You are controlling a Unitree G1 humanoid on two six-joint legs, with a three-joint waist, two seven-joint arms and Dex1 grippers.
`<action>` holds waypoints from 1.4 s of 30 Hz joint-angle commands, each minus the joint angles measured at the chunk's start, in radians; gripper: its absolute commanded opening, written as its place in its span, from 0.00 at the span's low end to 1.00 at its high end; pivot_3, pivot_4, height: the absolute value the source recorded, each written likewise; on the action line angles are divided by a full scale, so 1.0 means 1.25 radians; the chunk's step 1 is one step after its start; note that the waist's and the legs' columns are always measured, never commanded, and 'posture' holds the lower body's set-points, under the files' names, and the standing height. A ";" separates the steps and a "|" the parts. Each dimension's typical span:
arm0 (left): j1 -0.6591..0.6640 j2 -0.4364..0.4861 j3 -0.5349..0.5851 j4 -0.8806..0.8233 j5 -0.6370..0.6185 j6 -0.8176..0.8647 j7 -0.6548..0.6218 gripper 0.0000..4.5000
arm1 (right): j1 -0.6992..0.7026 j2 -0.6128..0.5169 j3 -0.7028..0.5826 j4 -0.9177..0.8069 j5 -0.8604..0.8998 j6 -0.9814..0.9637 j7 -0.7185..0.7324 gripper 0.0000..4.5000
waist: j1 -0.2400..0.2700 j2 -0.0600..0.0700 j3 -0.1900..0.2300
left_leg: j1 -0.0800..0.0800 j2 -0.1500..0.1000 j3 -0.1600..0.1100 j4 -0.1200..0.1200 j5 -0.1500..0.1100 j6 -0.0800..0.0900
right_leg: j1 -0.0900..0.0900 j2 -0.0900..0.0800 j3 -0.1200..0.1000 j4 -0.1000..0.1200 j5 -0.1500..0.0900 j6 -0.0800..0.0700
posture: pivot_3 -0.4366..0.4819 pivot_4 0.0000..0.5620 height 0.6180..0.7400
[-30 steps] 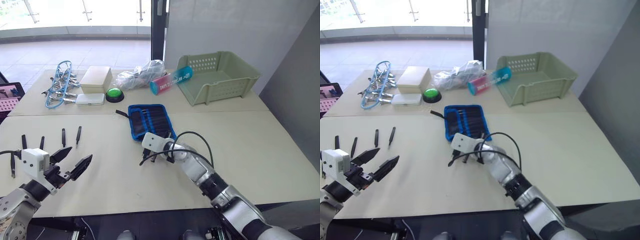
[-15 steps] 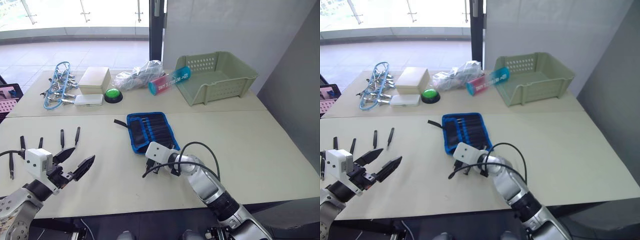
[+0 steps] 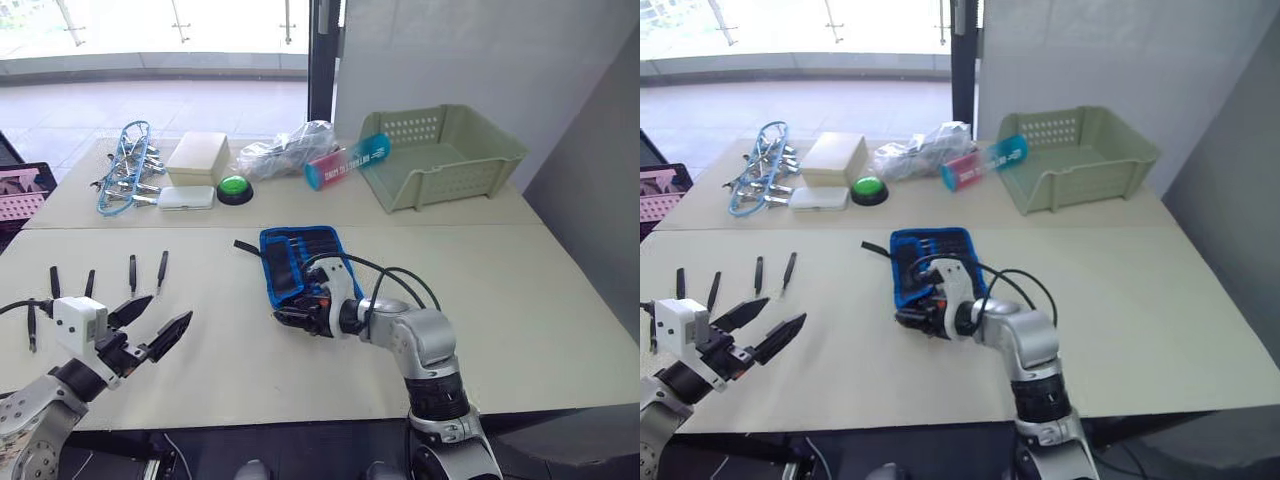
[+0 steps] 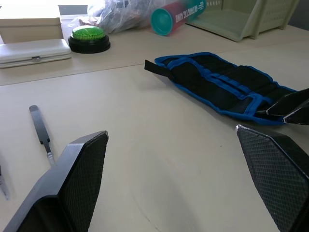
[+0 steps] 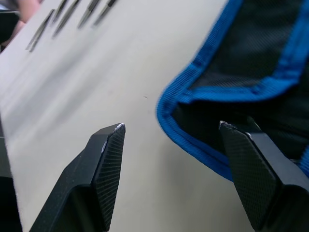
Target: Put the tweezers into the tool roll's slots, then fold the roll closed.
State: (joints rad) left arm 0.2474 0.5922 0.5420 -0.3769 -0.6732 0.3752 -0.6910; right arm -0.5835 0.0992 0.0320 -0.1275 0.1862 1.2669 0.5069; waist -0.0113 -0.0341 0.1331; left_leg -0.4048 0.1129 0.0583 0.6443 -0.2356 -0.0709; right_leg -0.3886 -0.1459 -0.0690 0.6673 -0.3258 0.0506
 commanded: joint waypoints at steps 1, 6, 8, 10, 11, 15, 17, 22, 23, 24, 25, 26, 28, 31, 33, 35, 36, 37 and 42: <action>0.001 0.001 0.014 -0.019 -0.011 -0.007 -0.001 1.00 | -0.026 0.069 -0.043 -0.005 0.030 0.024 -0.071 0.73 | 0.000 0.000 0.000 | 0.000 0.000 0.000 0.000 0.000 0.000 | 0.000 0.000 0.000 0.000 0.000 0.000 | 0.48 0.27 0.81; 0.001 0.001 0.013 -0.021 -0.011 -0.006 0.001 1.00 | -0.052 0.092 -0.101 0.020 0.090 0.022 -0.145 0.73 | 0.002 0.000 0.000 | 0.001 0.000 0.000 0.000 0.000 0.000 | 0.000 0.000 0.000 -0.001 0.000 0.000 | 0.48 0.27 0.81; 0.003 0.001 0.015 -0.022 -0.013 -0.005 0.000 1.00 | -0.063 0.102 -0.120 0.030 0.117 0.021 -0.173 0.73 | 0.002 0.000 0.000 | 0.001 0.000 0.000 0.000 0.000 0.000 | 0.001 0.000 0.000 -0.001 0.000 0.000 | 0.48 0.27 0.81; 0.002 0.002 0.014 -0.022 -0.013 -0.005 0.000 1.00 | -0.071 0.105 -0.124 0.041 0.140 0.016 -0.197 0.73 | 0.002 0.000 0.000 | 0.001 0.000 0.000 0.001 0.000 0.000 | 0.001 0.000 0.000 -0.001 0.000 0.000 | 0.48 0.27 0.81; 0.002 0.002 0.014 -0.021 -0.013 -0.005 0.000 1.00 | -0.075 0.110 -0.128 0.046 0.151 0.014 -0.209 0.73 | 0.001 0.000 0.000 | 0.001 0.000 0.000 0.001 0.000 0.000 | 0.000 0.000 0.000 -0.001 0.000 0.000 | 0.48 0.27 0.81; -0.004 0.005 0.012 -0.020 -0.013 -0.002 0.001 1.00 | -0.094 0.128 -0.141 0.072 0.195 -0.009 -0.267 0.73 | -0.001 0.000 0.000 | 0.001 0.000 0.000 0.001 0.000 0.000 | 0.000 0.000 0.000 0.000 0.000 0.000 | 0.48 0.27 0.81; -0.005 0.006 0.012 -0.021 -0.013 -0.001 0.002 1.00 | -0.099 0.132 -0.145 0.081 0.216 -0.020 -0.295 0.73 | 0.000 0.000 0.000 | 0.001 0.000 0.000 0.000 0.000 0.000 | 0.000 0.000 0.000 0.000 0.000 0.000 | 0.48 0.27 0.81; -0.006 0.006 0.014 -0.023 -0.015 0.003 0.004 1.00 | -0.113 0.108 -0.139 0.067 0.267 -0.034 -0.335 0.73 | 0.000 0.000 0.000 | 0.001 0.000 0.000 0.000 0.000 0.000 | 0.000 0.000 0.000 0.000 0.000 0.000 | 0.48 0.27 0.81; -0.005 0.006 0.013 -0.024 -0.015 0.003 0.004 1.00 | -0.113 0.096 -0.127 0.059 0.272 -0.035 -0.334 0.73 | -0.001 0.000 0.000 | 0.001 0.000 0.000 0.000 0.000 0.000 | 0.000 0.000 0.000 0.000 0.000 0.000 | 0.48 0.27 0.81; -0.005 0.006 0.013 -0.024 -0.015 0.003 0.004 1.00 | -0.113 0.087 -0.118 0.055 0.277 -0.036 -0.335 0.73 | -0.001 0.000 0.000 | 0.001 0.000 0.000 0.000 0.000 0.000 | 0.000 0.000 0.000 0.000 0.000 0.000 | 0.48 0.27 0.81; -0.005 0.006 0.013 -0.024 -0.015 0.004 0.005 1.00 | -0.112 0.075 -0.101 0.034 0.287 -0.026 -0.327 0.73 | -0.001 0.000 0.000 | 0.001 0.000 0.000 0.000 0.000 0.000 | 0.000 0.000 0.000 0.000 0.000 0.000 | 0.48 0.27 0.81; -0.005 0.006 0.013 -0.024 -0.015 0.005 0.005 1.00 | -0.112 0.066 -0.088 0.017 0.295 -0.019 -0.323 0.73 | -0.001 0.000 0.000 | 0.001 0.000 0.000 0.000 0.000 0.000 | 0.000 0.000 0.000 0.000 0.000 0.000 | 0.48 0.27 0.81; -0.005 0.007 0.013 -0.025 -0.016 0.005 0.005 1.00 | -0.111 0.050 -0.066 -0.003 0.300 -0.016 -0.319 0.73 | -0.004 0.000 0.000 | 0.000 0.000 0.000 0.000 0.000 0.000 | 0.000 0.000 0.000 0.000 0.000 0.000 | 0.48 0.27 0.81; -0.005 0.006 0.014 -0.025 -0.016 0.007 0.005 1.00 | -0.112 0.038 -0.057 -0.006 0.289 -0.034 -0.332 0.73 | -0.006 0.000 0.000 | 0.000 0.000 0.000 0.000 0.000 0.000 | 0.000 0.000 0.000 0.001 0.000 0.000 | 0.48 0.27 0.81; -0.006 0.006 0.014 -0.026 -0.016 0.008 0.005 1.00 | -0.116 0.035 -0.060 -0.004 0.289 -0.039 -0.335 0.73 | -0.004 0.000 0.000 | 0.000 0.000 0.000 0.000 0.000 0.000 | 0.000 0.000 0.000 0.002 0.000 0.000 | 0.48 0.27 0.81; -0.007 0.005 0.014 -0.025 -0.015 0.008 0.005 1.00 | -0.118 0.031 -0.060 0.004 0.283 -0.046 -0.341 0.73 | -0.003 0.000 0.000 | 0.000 0.000 0.000 0.000 0.000 0.000 | 0.000 0.000 0.000 0.002 0.000 0.000 | 0.48 0.27 0.81; -0.008 0.005 0.014 -0.024 -0.015 0.008 0.005 1.00 | -0.117 0.031 -0.057 0.013 0.278 -0.054 -0.343 0.73 | -0.003 0.000 0.000 | 0.000 0.000 0.000 0.000 0.000 0.000 | 0.000 0.000 0.000 0.002 0.000 0.000 | 0.48 0.27 0.81; -0.008 0.005 0.013 -0.024 -0.015 0.008 0.005 1.00 | -0.116 0.030 -0.056 0.020 0.274 -0.059 -0.345 0.73 | -0.003 0.000 0.000 | 0.000 0.000 0.000 0.000 0.000 0.000 | 0.000 0.000 0.000 0.002 0.000 0.000 | 0.48 0.27 0.81; -0.011 0.004 0.012 -0.026 -0.014 0.010 0.007 1.00 | -0.110 0.027 -0.049 0.056 0.257 -0.096 -0.348 0.73 | -0.005 0.000 0.000 | 0.000 0.000 0.000 0.000 0.000 0.000 | 0.000 0.000 0.000 0.002 0.000 0.000 | 0.48 0.27 0.81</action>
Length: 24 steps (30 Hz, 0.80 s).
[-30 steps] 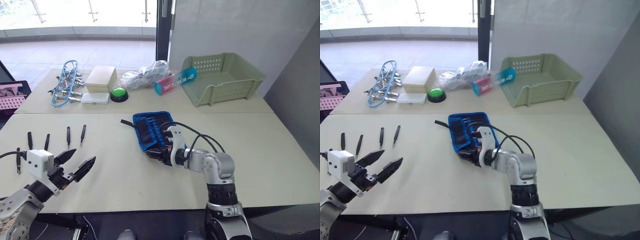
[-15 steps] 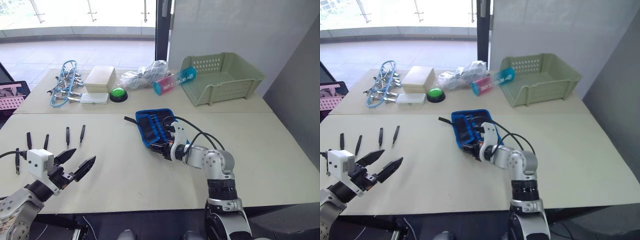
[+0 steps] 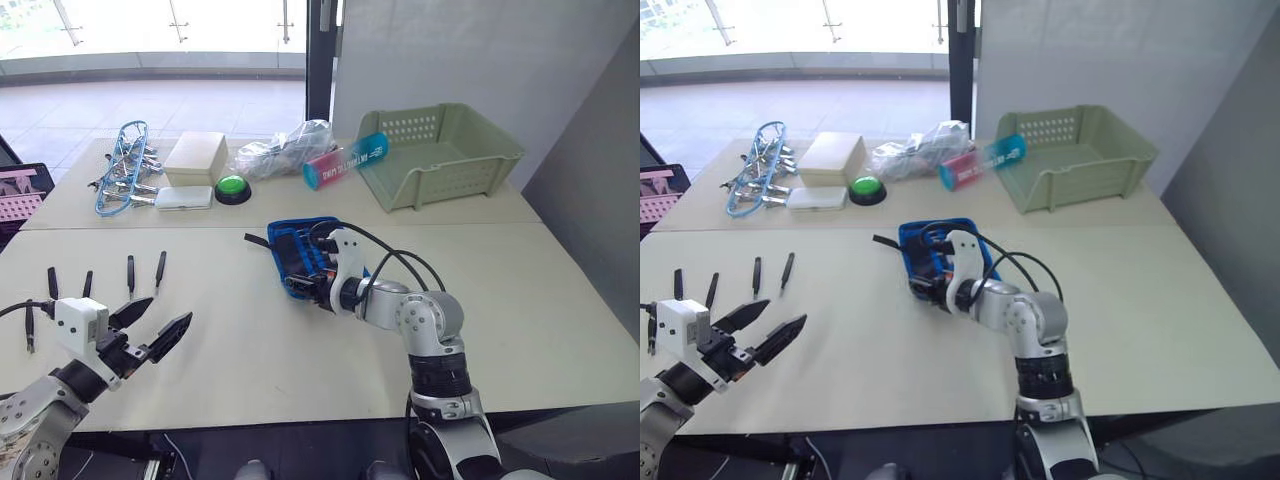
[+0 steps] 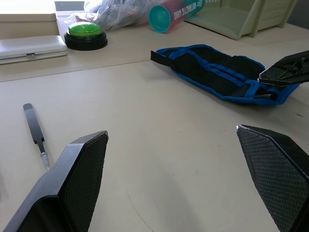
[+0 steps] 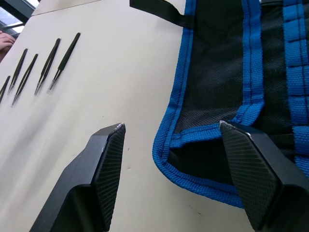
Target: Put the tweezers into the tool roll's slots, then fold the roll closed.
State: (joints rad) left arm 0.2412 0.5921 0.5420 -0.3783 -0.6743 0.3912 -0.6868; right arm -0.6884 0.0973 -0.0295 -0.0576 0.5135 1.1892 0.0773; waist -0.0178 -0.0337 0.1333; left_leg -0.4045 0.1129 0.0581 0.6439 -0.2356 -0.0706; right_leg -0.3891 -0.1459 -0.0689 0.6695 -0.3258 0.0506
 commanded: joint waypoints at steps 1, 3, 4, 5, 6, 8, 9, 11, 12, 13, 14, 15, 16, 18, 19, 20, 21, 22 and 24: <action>-0.007 0.005 0.012 -0.025 -0.014 -0.002 0.004 1.00 | -0.026 0.026 0.000 0.005 -0.008 -0.041 -0.005 0.73 | 0.000 0.000 0.000 | 0.000 0.000 0.000 0.000 0.000 0.000 | 0.000 0.000 0.000 0.000 0.000 0.000 | 0.48 0.27 0.81; -0.005 0.005 0.014 -0.026 -0.014 -0.001 0.005 1.00 | -0.025 0.019 -0.003 0.011 -0.014 -0.050 -0.005 0.73 | 0.001 0.000 0.000 | 0.000 0.000 0.000 0.000 0.000 0.000 | 0.000 0.000 0.000 0.000 0.000 0.000 | 0.48 0.27 0.81; -0.005 0.005 0.015 -0.027 -0.015 0.000 0.005 1.00 | -0.024 0.017 -0.006 0.013 -0.016 -0.054 -0.005 0.73 | 0.001 0.000 0.000 | 0.000 0.000 0.000 0.000 0.000 0.000 | 0.000 0.000 0.000 0.000 0.000 0.000 | 0.48 0.27 0.81; -0.003 0.005 0.016 -0.027 -0.015 0.000 0.005 1.00 | -0.023 0.016 -0.008 0.014 -0.017 -0.056 -0.005 0.73 | 0.001 0.000 0.000 | 0.000 0.000 0.000 0.000 0.000 0.000 | 0.000 0.000 0.000 0.000 0.000 0.000 | 0.48 0.27 0.81; -0.002 0.005 0.016 -0.028 -0.014 0.000 0.005 1.00 | -0.022 0.015 -0.009 0.016 -0.019 -0.060 -0.005 0.73 | 0.000 0.000 0.000 | 0.000 0.000 0.000 0.000 0.000 0.000 | 0.000 0.000 0.000 0.000 0.000 0.000 | 0.48 0.27 0.81; 0.000 0.005 0.016 -0.029 -0.016 0.000 0.006 1.00 | -0.024 0.012 -0.011 0.019 -0.023 -0.068 -0.006 0.73 | 0.000 0.000 0.000 | 0.000 0.000 0.000 0.000 0.000 0.000 | 0.000 0.000 0.000 0.000 0.000 0.000 | 0.48 0.27 0.81; 0.000 0.005 0.016 -0.029 -0.016 0.001 0.006 1.00 | -0.024 0.010 -0.011 0.021 -0.025 -0.073 -0.006 0.73 | 0.000 0.000 0.000 | 0.000 0.000 0.000 0.000 0.000 0.000 | 0.000 0.000 0.000 0.000 0.000 0.000 | 0.48 0.27 0.81; 0.001 0.006 0.017 -0.030 -0.016 0.001 0.006 1.00 | -0.025 0.008 -0.010 0.021 -0.029 -0.077 -0.006 0.73 | 0.001 0.000 0.000 | 0.000 0.000 0.000 0.000 0.000 0.000 | 0.000 0.000 0.000 0.000 0.000 0.000 | 0.48 0.27 0.81; 0.001 0.006 0.018 -0.030 -0.017 0.001 0.006 1.00 | -0.025 0.007 -0.009 0.021 -0.031 -0.079 -0.006 0.73 | 0.001 0.000 0.000 | 0.000 0.000 0.000 0.000 0.000 0.000 | 0.000 0.000 0.000 0.000 0.000 0.000 | 0.48 0.27 0.81; 0.001 0.006 0.017 -0.030 -0.016 0.001 0.006 1.00 | -0.026 0.007 -0.009 0.021 -0.033 -0.080 -0.006 0.73 | 0.001 0.000 0.000 | 0.000 0.000 0.000 0.000 0.000 0.000 | 0.000 0.000 0.000 0.000 0.000 0.000 | 0.48 0.27 0.81; 0.001 0.006 0.017 -0.030 -0.017 0.001 0.006 1.00 | -0.026 0.006 -0.008 0.019 -0.036 -0.083 -0.007 0.73 | 0.000 0.000 0.000 | 0.000 0.000 0.000 0.000 0.000 0.000 | 0.000 0.000 0.000 0.000 0.000 0.000 | 0.48 0.27 0.81; 0.000 0.007 0.017 -0.030 -0.017 0.001 0.006 1.00 | -0.025 0.004 -0.005 0.018 -0.040 -0.085 -0.006 0.73 | 0.000 0.000 0.000 | 0.000 0.000 0.000 0.000 0.000 0.000 | 0.000 0.000 0.000 0.000 0.000 0.000 | 0.48 0.27 0.81; 0.000 0.007 0.017 -0.030 -0.017 0.002 0.006 1.00 | -0.022 0.001 -0.002 0.020 -0.044 -0.088 -0.005 0.73 | 0.001 0.000 0.000 | 0.000 0.000 0.000 0.000 0.000 0.000 | 0.000 0.000 0.000 0.000 0.000 0.000 | 0.48 0.27 0.81; 0.000 0.007 0.017 -0.030 -0.018 0.002 0.007 1.00 | -0.011 -0.011 0.017 0.022 -0.066 -0.102 -0.002 0.73 | 0.001 0.000 0.000 | 0.000 0.000 0.000 0.000 0.000 0.000 | 0.000 0.000 0.000 0.000 0.000 0.000 | 0.48 0.27 0.81; 0.000 0.007 0.016 -0.031 -0.018 0.003 0.006 1.00 | -0.008 -0.009 0.018 0.021 -0.067 -0.103 -0.002 0.73 | 0.000 0.000 0.000 | 0.000 0.000 0.000 0.000 0.000 0.000 | 0.000 0.000 0.000 0.000 0.000 0.000 | 0.48 0.27 0.81; 0.000 0.007 0.015 -0.032 -0.018 0.004 0.007 1.00 | -0.006 -0.007 0.018 0.020 -0.068 -0.104 -0.002 0.73 | 0.000 0.000 0.000 | 0.000 0.000 0.000 0.000 0.000 0.000 | 0.000 0.000 0.000 0.000 0.000 0.000 | 0.48 0.27 0.81; 0.001 0.007 0.015 -0.032 -0.018 0.004 0.006 1.00 | -0.005 -0.003 0.016 0.019 -0.067 -0.104 -0.003 0.73 | 0.000 0.000 0.000 | 0.000 0.000 0.000 0.000 0.000 0.000 | 0.000 0.000 0.000 0.000 0.000 0.000 | 0.48 0.27 0.81; 0.001 0.007 0.014 -0.032 -0.019 0.004 0.006 1.00 | -0.003 -0.001 0.018 0.019 -0.068 -0.106 -0.003 0.73 | 0.000 0.000 0.000 | 0.000 0.000 0.000 0.000 0.000 0.000 | 0.000 0.000 0.000 0.000 0.000 0.000 | 0.48 0.27 0.81; 0.000 0.007 0.014 -0.032 -0.019 0.005 0.006 1.00 | -0.002 0.001 0.022 0.021 -0.074 -0.109 -0.002 0.73 | 0.000 0.000 0.000 | 0.000 0.000 0.000 0.000 0.000 0.000 | 0.000 0.000 0.000 0.000 0.000 0.000 | 0.48 0.27 0.81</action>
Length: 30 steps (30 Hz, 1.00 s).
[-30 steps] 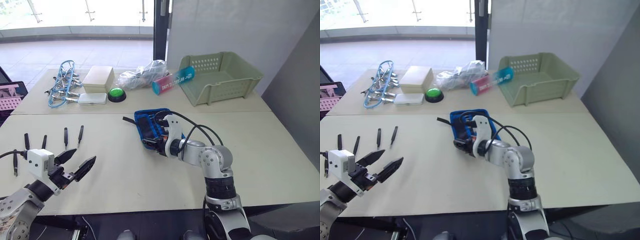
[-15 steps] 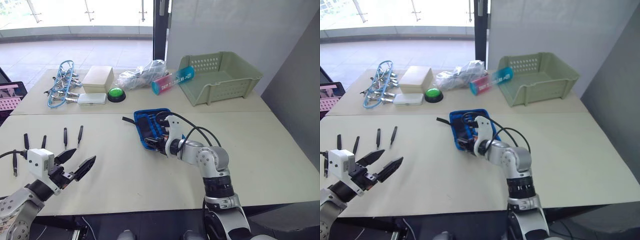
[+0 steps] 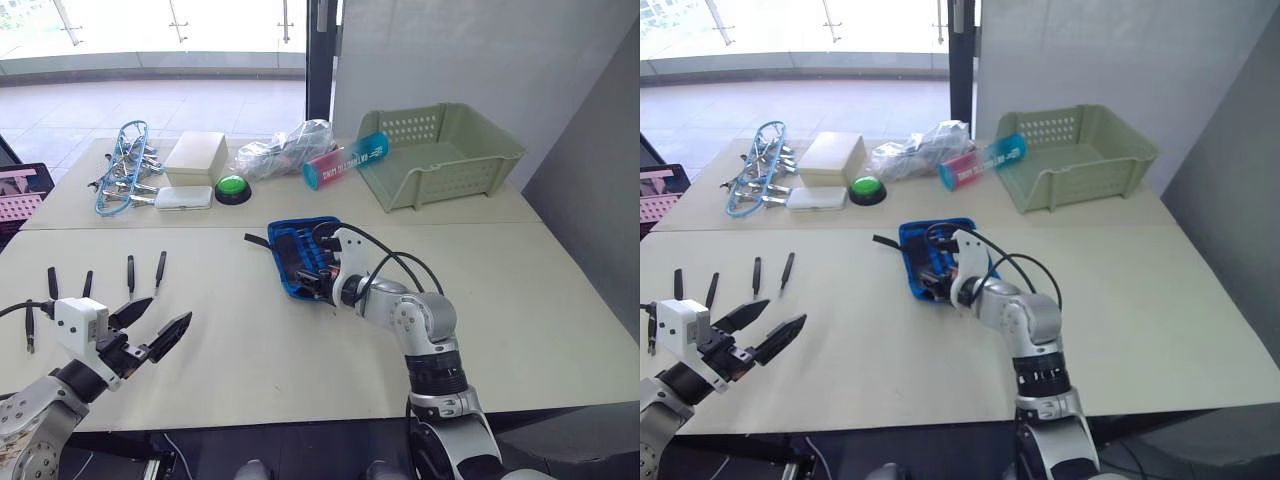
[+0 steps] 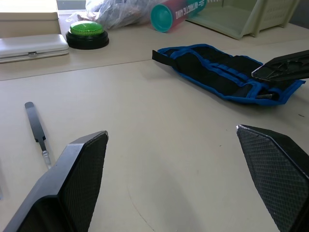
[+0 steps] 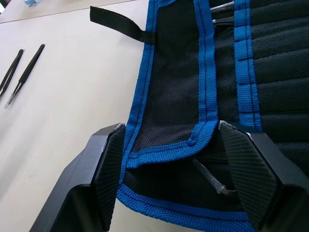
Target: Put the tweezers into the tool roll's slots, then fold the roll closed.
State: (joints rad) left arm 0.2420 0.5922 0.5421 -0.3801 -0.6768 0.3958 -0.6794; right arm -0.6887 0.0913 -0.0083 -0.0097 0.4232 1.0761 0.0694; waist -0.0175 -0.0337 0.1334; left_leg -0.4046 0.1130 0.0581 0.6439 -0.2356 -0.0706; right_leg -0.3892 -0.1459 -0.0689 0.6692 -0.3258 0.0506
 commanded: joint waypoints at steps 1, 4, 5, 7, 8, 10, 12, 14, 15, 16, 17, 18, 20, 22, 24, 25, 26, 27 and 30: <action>-0.001 0.007 0.013 -0.031 -0.017 0.001 0.000 1.00 | -0.001 0.007 0.007 -0.017 -0.004 -0.019 0.005 0.73 | 0.000 0.000 0.000 | 0.000 0.000 0.000 0.000 0.000 0.000 | 0.000 0.000 0.000 0.000 0.000 0.000 | 0.48 0.27 0.81; -0.001 0.008 0.014 -0.031 -0.018 0.003 0.000 1.00 | 0.005 0.009 0.015 -0.018 -0.009 -0.015 0.010 0.73 | 0.000 0.000 0.000 | 0.000 0.000 0.000 0.000 0.000 0.000 | 0.000 0.000 0.000 0.000 0.000 0.000 | 0.48 0.27 0.81; 0.000 0.008 0.014 -0.032 -0.019 0.003 0.000 1.00 | 0.009 0.008 0.020 -0.019 -0.011 -0.014 0.011 0.73 | 0.000 0.000 0.000 | 0.000 0.000 0.000 0.000 0.000 0.000 | 0.000 0.000 0.000 0.000 0.000 0.000 | 0.48 0.27 0.81; 0.002 0.008 0.015 -0.034 -0.021 0.002 0.000 1.00 | 0.018 0.004 0.027 -0.021 -0.016 -0.014 0.012 0.73 | 0.000 0.000 0.000 | 0.000 0.000 0.000 0.000 0.000 0.000 | 0.000 0.000 0.000 0.000 0.000 0.000 | 0.48 0.27 0.81; 0.003 0.009 0.015 -0.035 -0.021 0.003 0.001 1.00 | 0.023 0.000 0.030 -0.021 -0.020 -0.016 0.014 0.73 | 0.000 0.000 0.000 | 0.000 0.000 0.000 0.000 0.000 0.000 | 0.000 0.000 0.000 0.000 0.000 0.000 | 0.48 0.27 0.81; 0.005 0.009 0.017 -0.036 -0.024 0.003 0.001 1.00 | 0.030 -0.009 0.035 -0.023 -0.028 -0.021 0.017 0.73 | 0.000 0.000 0.000 | 0.000 0.000 0.000 0.000 0.000 0.000 | 0.000 0.000 0.000 0.000 0.000 0.000 | 0.48 0.27 0.81; 0.007 0.010 0.017 -0.036 -0.024 0.004 0.001 1.00 | 0.033 -0.016 0.040 -0.026 -0.035 -0.024 0.020 0.73 | 0.000 0.000 0.000 | 0.000 0.000 0.000 0.000 0.000 0.000 | 0.000 0.000 0.000 0.000 0.000 0.000 | 0.48 0.27 0.81; 0.008 0.011 0.018 -0.036 -0.025 0.004 0.001 1.00 | 0.035 -0.017 0.042 -0.029 -0.037 -0.024 0.021 0.73 | 0.001 0.000 0.000 | 0.000 0.000 0.000 0.000 0.000 0.000 | 0.000 0.000 0.000 -0.001 0.000 0.000 | 0.48 0.27 0.81; 0.009 0.011 0.018 -0.036 -0.026 0.004 0.000 1.00 | 0.036 -0.017 0.044 -0.030 -0.038 -0.026 0.022 0.73 | 0.001 0.000 0.000 | 0.000 0.000 0.000 0.000 0.000 0.000 | 0.000 0.000 0.000 -0.002 0.000 0.000 | 0.48 0.27 0.81; 0.009 0.012 0.017 -0.036 -0.025 0.004 0.000 1.00 | 0.037 -0.017 0.044 -0.030 -0.039 -0.026 0.022 0.73 | 0.001 0.000 0.000 | 0.000 0.000 0.000 0.000 0.000 0.000 | 0.000 0.000 0.000 -0.002 0.000 0.000 | 0.48 0.27 0.81; 0.010 0.012 0.018 -0.036 -0.026 0.003 -0.001 1.00 | 0.038 -0.016 0.044 -0.031 -0.040 -0.027 0.022 0.73 | 0.001 0.000 0.000 | 0.000 0.000 0.000 0.000 0.000 0.000 | 0.000 0.000 0.000 -0.002 0.000 0.000 | 0.48 0.27 0.81; 0.010 0.012 0.018 -0.035 -0.026 0.003 -0.001 1.00 | 0.039 -0.014 0.043 -0.031 -0.040 -0.028 0.021 0.73 | 0.001 0.000 0.000 | 0.000 0.000 0.000 0.000 0.000 0.000 | 0.000 0.000 0.000 -0.002 0.000 0.000 | 0.48 0.27 0.81; 0.009 0.013 0.019 -0.033 -0.027 0.003 -0.002 1.00 | 0.037 -0.010 0.041 -0.030 -0.039 -0.030 0.021 0.73 | 0.001 0.000 0.000 | 0.000 0.000 0.000 0.000 0.000 0.000 | 0.000 0.000 0.000 -0.002 0.000 0.000 | 0.48 0.27 0.81; 0.009 0.014 0.019 -0.032 -0.026 0.002 -0.002 1.00 | 0.035 -0.007 0.038 -0.027 -0.037 -0.033 0.021 0.73 | 0.000 0.000 0.000 | 0.000 0.000 0.000 0.000 0.000 0.000 | 0.000 0.000 0.000 -0.002 0.000 0.000 | 0.48 0.27 0.81; 0.008 0.014 0.018 -0.031 -0.026 0.002 -0.002 1.00 | 0.034 -0.003 0.034 -0.024 -0.035 -0.035 0.021 0.73 | 0.000 0.000 0.000 | 0.000 0.000 0.000 0.000 0.000 0.000 | 0.000 0.000 0.000 -0.002 0.000 0.000 | 0.48 0.27 0.81; 0.007 0.015 0.018 -0.030 -0.025 0.002 -0.002 1.00 | 0.032 -0.001 0.033 -0.023 -0.034 -0.035 0.020 0.73 | 0.000 0.000 0.000 | 0.000 0.000 0.000 0.000 0.000 0.000 | 0.000 0.000 0.000 -0.002 0.000 0.000 | 0.48 0.27 0.81; 0.006 0.014 0.018 -0.030 -0.026 0.002 -0.001 1.00 | 0.031 0.003 0.029 -0.022 -0.032 -0.035 0.019 0.68 | 0.000 0.000 0.000 | 0.000 0.000 0.000 0.000 0.000 0.000 | 0.000 0.000 0.000 -0.002 0.000 0.000 | 0.48 0.27 0.81; 0.005 0.015 0.017 -0.029 -0.025 0.002 -0.001 1.00 | 0.030 0.006 0.026 -0.021 -0.032 -0.035 0.017 0.61 | 0.000 0.000 0.000 | 0.000 0.000 0.000 0.000 0.000 0.000 | 0.000 0.000 0.000 -0.002 0.000 0.000 | 0.48 0.27 0.81; 0.003 0.015 0.016 -0.028 -0.024 0.002 0.000 1.00 | 0.026 0.013 0.017 -0.018 -0.034 -0.037 0.012 0.40 | 0.001 0.000 0.000 | 0.000 0.000 0.000 0.000 0.000 0.000 | 0.000 0.000 0.000 -0.002 0.000 0.000 | 0.48 0.27 0.81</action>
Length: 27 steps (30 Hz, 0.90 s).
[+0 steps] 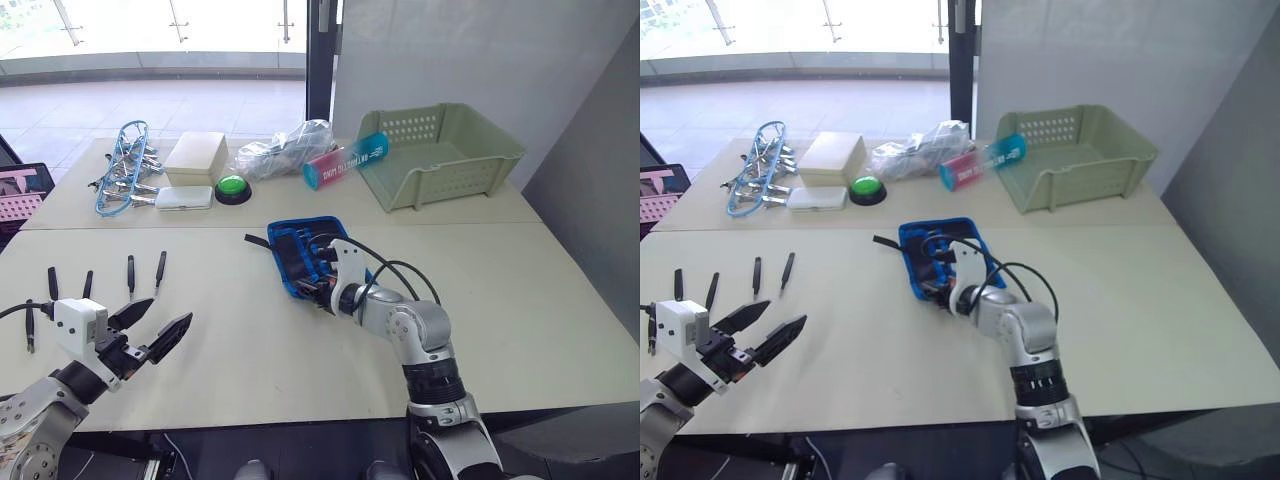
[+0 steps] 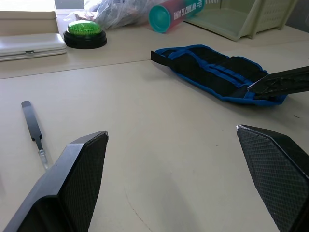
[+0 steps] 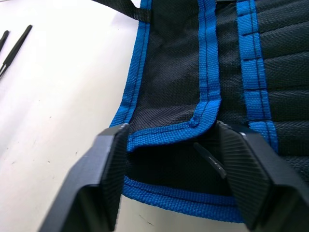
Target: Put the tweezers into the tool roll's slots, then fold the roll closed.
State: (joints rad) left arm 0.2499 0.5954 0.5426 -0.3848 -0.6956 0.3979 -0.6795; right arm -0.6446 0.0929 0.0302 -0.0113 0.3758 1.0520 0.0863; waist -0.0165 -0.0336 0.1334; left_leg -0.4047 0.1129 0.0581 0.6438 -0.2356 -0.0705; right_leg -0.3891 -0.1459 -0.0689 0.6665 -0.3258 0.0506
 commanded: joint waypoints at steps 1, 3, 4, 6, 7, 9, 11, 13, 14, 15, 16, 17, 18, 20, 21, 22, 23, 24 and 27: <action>-0.004 0.013 0.015 -0.024 -0.009 0.001 0.000 1.00 | -0.010 0.013 -0.016 -0.015 0.004 -0.018 -0.003 0.32 | 0.000 0.000 0.000 | 0.000 0.000 0.000 0.000 0.000 0.000 | 0.000 0.000 0.000 0.000 0.000 0.000 | 0.48 0.27 0.81; -0.004 0.012 0.015 -0.025 -0.010 0.001 0.000 1.00 | -0.011 0.016 -0.020 -0.013 0.004 -0.019 -0.005 0.16 | 0.000 0.000 0.000 | 0.000 0.000 0.000 0.000 0.000 0.000 | 0.000 0.000 0.000 0.000 0.000 0.000 | 0.48 0.27 0.81; -0.003 0.012 0.015 -0.026 -0.010 0.001 0.000 1.00 | -0.011 0.016 -0.020 -0.014 0.004 -0.020 -0.006 0.09 | -0.001 0.000 0.000 | 0.000 0.000 0.000 0.000 0.000 0.000 | 0.000 0.000 0.000 0.000 0.000 0.000 | 0.48 0.27 0.81; -0.001 0.011 0.015 -0.027 -0.009 0.000 -0.001 1.00 | -0.011 0.014 -0.021 -0.014 0.001 -0.023 -0.007 0.00 | 0.000 0.000 0.000 | 0.000 0.000 0.000 0.000 0.000 0.000 | 0.000 0.000 0.000 0.000 0.000 0.000 | 0.48 0.27 0.81; 0.000 0.010 0.014 -0.027 -0.009 -0.001 -0.001 1.00 | -0.011 0.014 -0.022 -0.012 0.000 -0.025 -0.007 0.00 | 0.000 0.000 0.000 | 0.000 0.000 0.000 0.000 0.000 0.000 | 0.000 0.000 0.000 0.000 0.000 0.000 | 0.48 0.27 0.81; 0.001 0.009 0.013 -0.028 -0.008 -0.002 -0.002 1.00 | -0.012 0.012 -0.022 -0.012 0.000 -0.027 -0.006 0.00 | 0.000 0.000 0.000 | 0.000 0.000 0.000 0.000 0.000 0.000 | 0.000 0.000 0.000 0.000 0.000 0.000 | 0.48 0.27 0.81; 0.001 0.009 0.012 -0.028 -0.008 -0.002 -0.002 1.00 | -0.013 0.007 -0.018 -0.012 -0.002 -0.030 -0.002 0.00 | 0.000 0.000 0.000 | 0.000 0.000 0.000 0.000 0.000 0.000 | 0.000 0.000 0.000 0.000 0.000 0.000 | 0.48 0.27 0.81; 0.002 0.009 0.011 -0.029 -0.008 -0.003 -0.004 1.00 | -0.010 -0.015 0.005 -0.020 -0.015 -0.044 0.015 0.00 | 0.000 0.000 0.000 | 0.000 0.000 0.000 0.000 0.000 0.000 | 0.000 0.000 0.000 0.000 0.000 0.000 | 0.48 0.27 0.81; 0.002 0.009 0.010 -0.029 -0.008 -0.003 -0.005 1.00 | -0.009 -0.033 0.026 -0.026 -0.026 -0.056 0.030 0.00 | 0.000 0.000 0.000 | 0.000 0.000 0.000 0.000 0.000 0.000 | 0.000 0.000 0.000 0.000 0.000 0.000 | 0.48 0.27 0.81; 0.002 0.009 0.009 -0.029 -0.008 -0.003 -0.006 1.00 | -0.007 -0.053 0.049 -0.033 -0.036 -0.068 0.048 0.00 | 0.000 0.000 0.000 | 0.000 0.000 0.000 0.000 0.000 0.000 | 0.000 0.000 0.000 0.000 0.000 0.000 | 0.48 0.27 0.81; 0.001 0.010 0.008 -0.028 -0.008 -0.002 -0.006 1.00 | -0.006 -0.066 0.063 -0.036 -0.041 -0.076 0.061 0.00 | 0.000 0.000 0.000 | 0.000 0.000 0.000 0.000 0.000 0.000 | 0.000 0.000 0.000 0.000 0.000 0.000 | 0.48 0.27 0.81; 0.001 0.010 0.008 -0.028 -0.008 -0.002 -0.008 1.00 | -0.002 -0.087 0.089 -0.047 -0.048 -0.090 0.087 0.00 | 0.000 0.000 0.000 | 0.000 0.000 0.000 0.000 0.000 0.000 | 0.000 0.000 0.000 0.000 0.000 0.000 | 0.48 0.27 0.81; 0.000 0.012 0.006 -0.028 -0.009 -0.002 -0.010 1.00 | 0.002 -0.110 0.117 -0.060 -0.059 -0.106 0.111 0.00 | 0.000 0.000 0.000 | 0.000 0.000 0.000 0.000 0.000 0.000 | 0.000 0.000 0.000 0.000 0.000 0.000 | 0.48 0.27 0.81; -0.005 0.017 0.000 -0.023 -0.009 0.001 -0.019 1.00 | 0.012 -0.174 0.185 -0.092 -0.090 -0.153 0.171 0.00 | 0.001 0.000 0.000 | 0.000 0.000 0.000 0.000 0.000 0.000 | 0.000 0.000 0.000 -0.001 0.000 0.000 | 0.48 0.27 0.81; -0.009 0.021 -0.004 -0.020 -0.009 0.003 -0.025 1.00 | 0.018 -0.206 0.218 -0.108 -0.107 -0.177 0.200 0.00 | 0.001 0.000 0.000 | 0.000 0.000 0.000 0.000 0.000 0.000 | 0.000 0.000 0.000 -0.001 0.000 0.000 | 0.48 0.27 0.81; -0.016 0.028 -0.011 -0.014 -0.010 0.007 -0.033 1.00 | 0.026 -0.245 0.257 -0.129 -0.128 -0.215 0.239 0.00 | 0.001 0.000 0.000 | 0.000 0.000 0.000 0.000 0.000 0.000 | 0.000 0.000 0.000 -0.001 0.000 0.000 | 0.48 0.27 0.81; -0.028 0.038 -0.021 -0.001 -0.007 0.011 -0.043 1.00 | 0.034 -0.290 0.301 -0.147 -0.157 -0.258 0.278 0.00 | 0.002 0.000 0.000 | 0.000 0.000 0.000 0.000 0.000 0.000 | 0.000 0.000 0.000 -0.001 0.000 0.000 | 0.48 0.27 0.81; -0.042 0.048 -0.030 0.013 -0.005 0.015 -0.052 1.00 | 0.042 -0.315 0.323 -0.154 -0.178 -0.286 0.294 0.00 | 0.003 0.000 0.000 | 0.000 0.000 0.000 0.000 0.000 0.001 | 0.000 0.000 0.000 -0.001 0.000 0.000 | 0.48 0.27 0.81; -0.092 0.082 -0.060 0.057 0.010 0.016 -0.088 1.00 | 0.058 -0.350 0.341 -0.166 -0.202 -0.337 0.324 0.00 | 0.003 0.000 0.000 | 0.000 0.000 0.000 0.000 0.000 0.000 | 0.000 0.000 0.000 -0.002 0.000 0.000 | 0.48 0.27 0.81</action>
State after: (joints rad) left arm 0.1593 0.6753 0.4759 -0.3233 -0.6888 0.4206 -0.7597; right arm -0.5700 -0.3395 0.4530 -0.1708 0.1399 0.6825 0.4640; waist -0.0126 -0.0338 0.1335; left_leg -0.4042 0.1129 0.0582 0.6441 -0.2359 -0.0701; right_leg -0.3890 -0.1459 -0.0690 0.6642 -0.3258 0.0506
